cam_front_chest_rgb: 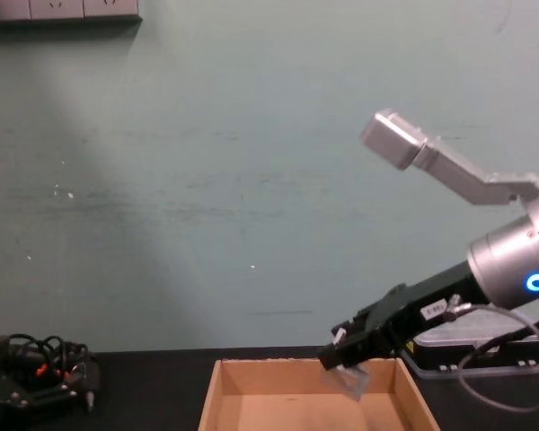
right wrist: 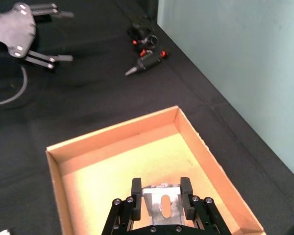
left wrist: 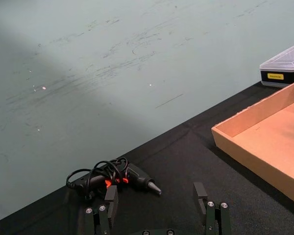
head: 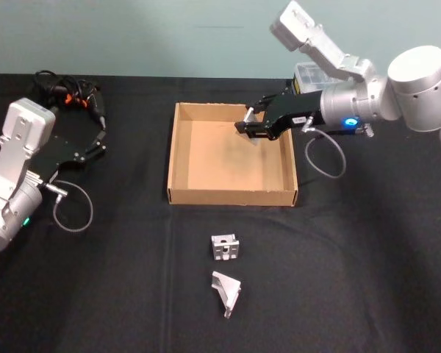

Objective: Use one hand to pick up the angle iron from the table and place it into the box.

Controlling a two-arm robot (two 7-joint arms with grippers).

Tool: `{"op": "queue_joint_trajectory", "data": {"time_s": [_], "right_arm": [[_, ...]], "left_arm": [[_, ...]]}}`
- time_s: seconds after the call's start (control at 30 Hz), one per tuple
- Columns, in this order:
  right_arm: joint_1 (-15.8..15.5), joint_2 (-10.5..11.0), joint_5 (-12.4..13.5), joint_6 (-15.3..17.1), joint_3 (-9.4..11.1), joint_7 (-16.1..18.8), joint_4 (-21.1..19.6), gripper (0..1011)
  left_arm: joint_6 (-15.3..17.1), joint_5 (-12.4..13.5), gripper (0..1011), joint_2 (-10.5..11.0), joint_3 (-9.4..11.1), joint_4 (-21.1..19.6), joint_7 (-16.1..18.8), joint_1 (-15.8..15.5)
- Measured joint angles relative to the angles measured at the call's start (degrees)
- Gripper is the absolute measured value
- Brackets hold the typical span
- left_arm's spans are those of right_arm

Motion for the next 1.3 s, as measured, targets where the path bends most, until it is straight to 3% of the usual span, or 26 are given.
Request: {"op": "queue_joint_trajectory", "data": {"time_s": [0.3, 0.8, 1.03, 1.3], "right_arm": [[0.51, -2.74, -2.72, -0.36, -0.42, -0.88, 4.88, 478], [0.95, -3.97, -5.85, 0.83, -0.68, 0.46, 7.13, 479], [0.89, -4.07, -6.63, 0.82, -0.16, 1.01, 7.3, 650], [0.1, -3.43, -7.1, 0.79, 1.67, 1.02, 5.77, 922]], "left_arm": [[0.0, 0.0, 1000, 0.0, 0.0, 0.0, 0.0, 0.0], [0.0, 0.0, 1000, 0.0, 0.0, 0.0, 0.0, 0.0], [0.0, 0.0, 1000, 0.0, 0.0, 0.0, 0.0, 0.0], [0.0, 0.0, 1000, 0.0, 0.0, 0.0, 0.0, 0.0]]}}
